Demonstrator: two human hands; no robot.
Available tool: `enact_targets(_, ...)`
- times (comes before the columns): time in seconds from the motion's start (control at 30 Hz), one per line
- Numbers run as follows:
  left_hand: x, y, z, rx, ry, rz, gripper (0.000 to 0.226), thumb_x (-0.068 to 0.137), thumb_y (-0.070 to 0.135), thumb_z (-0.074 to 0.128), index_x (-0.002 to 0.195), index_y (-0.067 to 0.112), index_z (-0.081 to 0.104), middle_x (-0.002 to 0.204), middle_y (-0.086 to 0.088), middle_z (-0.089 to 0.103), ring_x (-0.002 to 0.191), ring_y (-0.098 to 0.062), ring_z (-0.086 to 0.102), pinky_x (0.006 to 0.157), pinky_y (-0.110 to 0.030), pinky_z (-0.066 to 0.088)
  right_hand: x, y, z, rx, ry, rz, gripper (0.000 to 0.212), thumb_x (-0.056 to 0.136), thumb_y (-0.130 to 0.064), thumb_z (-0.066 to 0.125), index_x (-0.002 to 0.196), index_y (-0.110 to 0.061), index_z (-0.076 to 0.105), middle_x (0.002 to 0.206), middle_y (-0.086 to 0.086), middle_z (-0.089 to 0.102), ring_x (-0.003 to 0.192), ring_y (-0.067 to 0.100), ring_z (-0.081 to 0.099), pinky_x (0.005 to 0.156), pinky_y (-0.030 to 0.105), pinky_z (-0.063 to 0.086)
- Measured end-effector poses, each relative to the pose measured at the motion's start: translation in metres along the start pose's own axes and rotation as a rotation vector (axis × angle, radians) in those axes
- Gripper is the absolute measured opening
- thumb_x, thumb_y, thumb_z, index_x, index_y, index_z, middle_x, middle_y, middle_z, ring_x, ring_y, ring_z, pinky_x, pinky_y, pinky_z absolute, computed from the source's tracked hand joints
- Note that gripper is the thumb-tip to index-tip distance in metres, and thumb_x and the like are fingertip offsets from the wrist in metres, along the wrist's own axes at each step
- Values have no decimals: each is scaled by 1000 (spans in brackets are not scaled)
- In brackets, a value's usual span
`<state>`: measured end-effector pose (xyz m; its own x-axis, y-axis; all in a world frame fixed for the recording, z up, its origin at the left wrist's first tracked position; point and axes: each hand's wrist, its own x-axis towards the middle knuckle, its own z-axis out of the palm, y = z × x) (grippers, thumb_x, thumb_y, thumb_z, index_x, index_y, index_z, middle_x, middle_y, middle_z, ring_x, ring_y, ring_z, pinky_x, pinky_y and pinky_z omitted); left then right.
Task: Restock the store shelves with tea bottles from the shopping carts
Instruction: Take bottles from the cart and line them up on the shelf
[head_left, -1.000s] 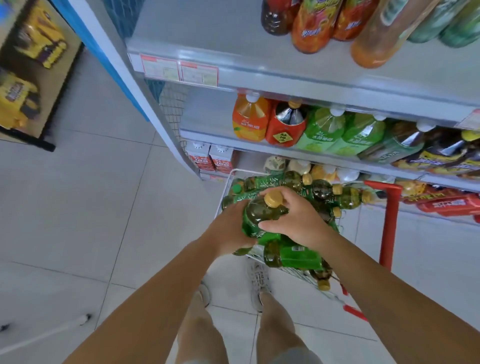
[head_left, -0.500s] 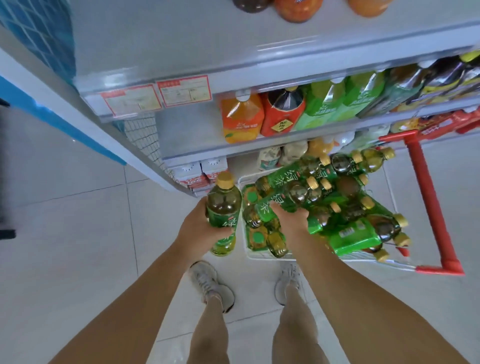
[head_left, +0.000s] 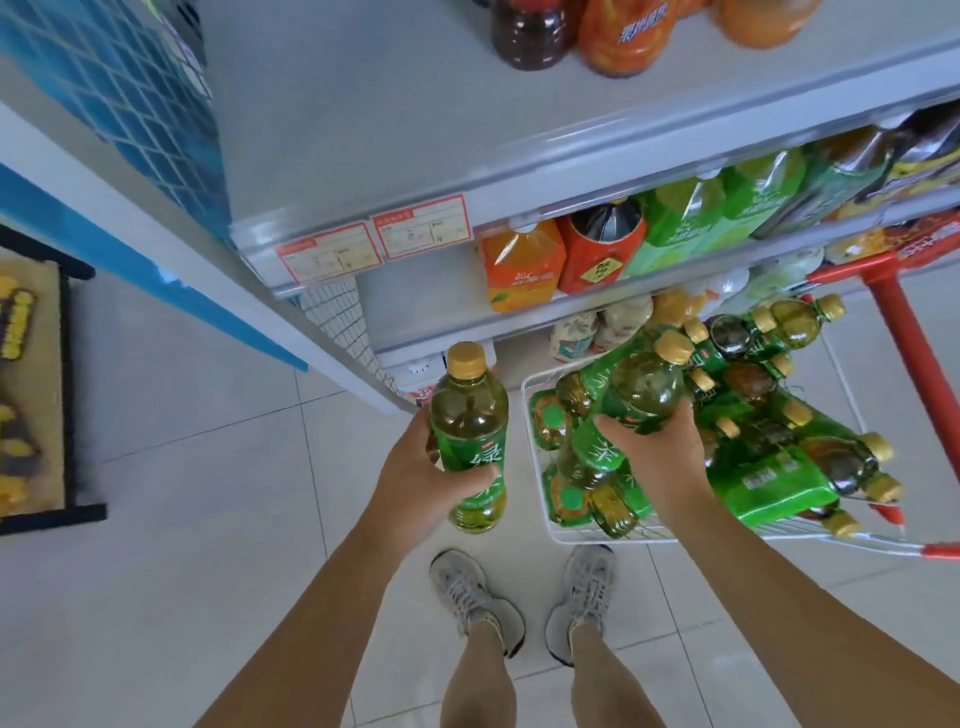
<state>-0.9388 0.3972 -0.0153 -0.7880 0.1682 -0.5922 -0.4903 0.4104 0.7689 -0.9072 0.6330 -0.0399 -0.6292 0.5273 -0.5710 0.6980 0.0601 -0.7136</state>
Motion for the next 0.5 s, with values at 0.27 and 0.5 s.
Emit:
enact_targets(0.27,-26,82,-53,-9,306,262,56,71,7,82,105,41,53,91,25,67,86,8,64,62,-7,50,-57,-139,-21,-14,-234,-561,56,62,-25,86,103,-42,52,95,-28,64,90,-14,59,73,0,41)
enact_targets(0.5,-24,141,-104,-18,516,529,42,76,8,79,92,38,54,82,11,65,75,7,63,57,-5,48,-75,-239,14,119,-259,-1000,59,63,-26,85,106,-44,50,110,-15,66,102,4,64,87,23,53)
